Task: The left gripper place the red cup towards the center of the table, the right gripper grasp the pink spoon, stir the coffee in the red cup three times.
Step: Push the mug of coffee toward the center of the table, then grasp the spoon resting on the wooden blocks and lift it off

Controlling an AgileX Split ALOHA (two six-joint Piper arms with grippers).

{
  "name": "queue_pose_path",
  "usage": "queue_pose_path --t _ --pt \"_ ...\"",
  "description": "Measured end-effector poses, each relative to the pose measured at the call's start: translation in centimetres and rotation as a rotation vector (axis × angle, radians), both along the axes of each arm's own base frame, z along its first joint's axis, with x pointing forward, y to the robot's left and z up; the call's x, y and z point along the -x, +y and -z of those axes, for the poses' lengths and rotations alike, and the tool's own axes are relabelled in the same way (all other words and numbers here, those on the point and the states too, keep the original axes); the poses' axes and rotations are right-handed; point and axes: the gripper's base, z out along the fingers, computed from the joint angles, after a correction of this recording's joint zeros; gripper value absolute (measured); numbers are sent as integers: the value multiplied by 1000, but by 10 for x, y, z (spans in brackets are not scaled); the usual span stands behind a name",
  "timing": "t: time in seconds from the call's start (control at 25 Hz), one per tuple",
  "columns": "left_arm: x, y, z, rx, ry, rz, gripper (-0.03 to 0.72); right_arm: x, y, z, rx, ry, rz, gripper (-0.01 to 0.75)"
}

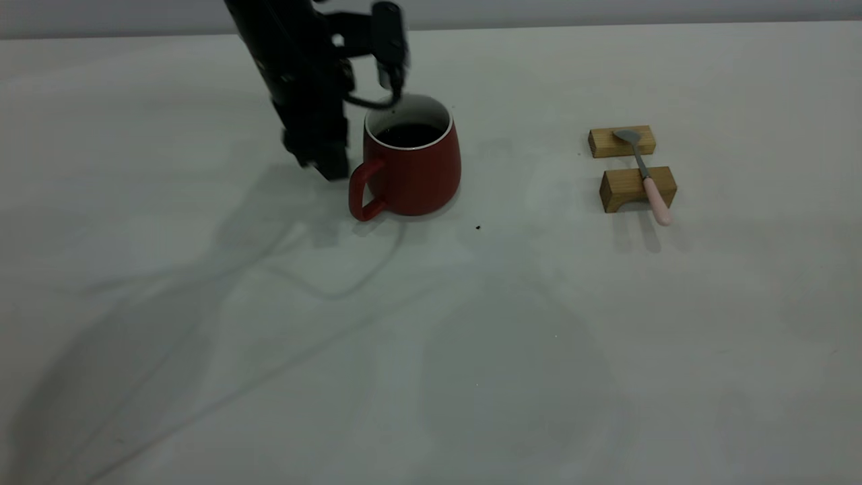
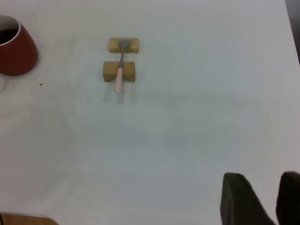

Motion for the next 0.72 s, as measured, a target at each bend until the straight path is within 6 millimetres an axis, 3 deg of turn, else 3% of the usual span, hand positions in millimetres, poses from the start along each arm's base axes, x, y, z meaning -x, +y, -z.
queue_pose_path --t 0.2,0.36,0.56,0.72 --pt "-6 39 -52 -122 -13 -166 447 0 0 0 1 0 0 237" --pt "1 65 -130 -152 -78 -403 447 0 0 0 1 0 0 237" --pt "48 83 -242 -123 -130 -612 447 0 0 0 1 0 0 237" --pt "89 93 -311 -10 -227 -730 447 0 0 0 1 0 0 237"
